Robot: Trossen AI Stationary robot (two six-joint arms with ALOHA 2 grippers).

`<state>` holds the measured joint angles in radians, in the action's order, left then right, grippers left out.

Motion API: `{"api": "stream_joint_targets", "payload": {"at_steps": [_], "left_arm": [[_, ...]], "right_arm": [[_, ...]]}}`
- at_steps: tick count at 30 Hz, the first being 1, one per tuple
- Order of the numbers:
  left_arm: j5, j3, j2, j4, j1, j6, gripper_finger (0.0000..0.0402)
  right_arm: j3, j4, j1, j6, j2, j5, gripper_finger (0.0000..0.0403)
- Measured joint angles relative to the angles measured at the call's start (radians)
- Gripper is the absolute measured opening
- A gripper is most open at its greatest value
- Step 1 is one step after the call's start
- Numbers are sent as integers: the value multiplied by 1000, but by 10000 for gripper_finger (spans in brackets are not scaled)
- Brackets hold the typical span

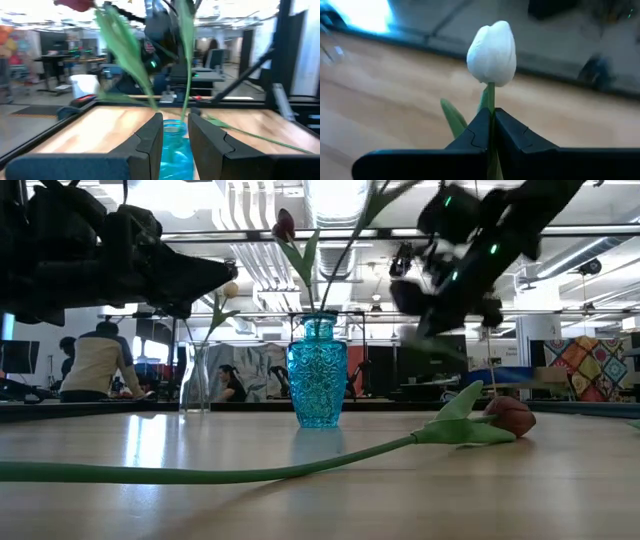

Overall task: Sort flowers into vase by color
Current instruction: Put the white flower into the transparent vase

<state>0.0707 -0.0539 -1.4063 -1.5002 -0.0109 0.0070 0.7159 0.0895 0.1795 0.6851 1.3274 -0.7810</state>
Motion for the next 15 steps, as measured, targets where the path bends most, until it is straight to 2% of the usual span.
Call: {"api": "stream_joint_targets", "payload": {"at_steps": [4, 7, 10, 15], "left_arm": [[-70, -20, 0, -1, 0, -9, 76], [-82, -33, 0, 0, 0, -12, 76], [-82, -42, 0, 3, 0, -8, 76], [-82, -49, 0, 7, 0, -7, 76]], "right_arm": [[0, 6, -101, -127, -157, -154, 13], [0, 3, -172, -190, -264, -248, 13], [0, 1, -211, -215, -331, -296, 13], [0, -11, -219, -240, -322, -304, 13]]}}
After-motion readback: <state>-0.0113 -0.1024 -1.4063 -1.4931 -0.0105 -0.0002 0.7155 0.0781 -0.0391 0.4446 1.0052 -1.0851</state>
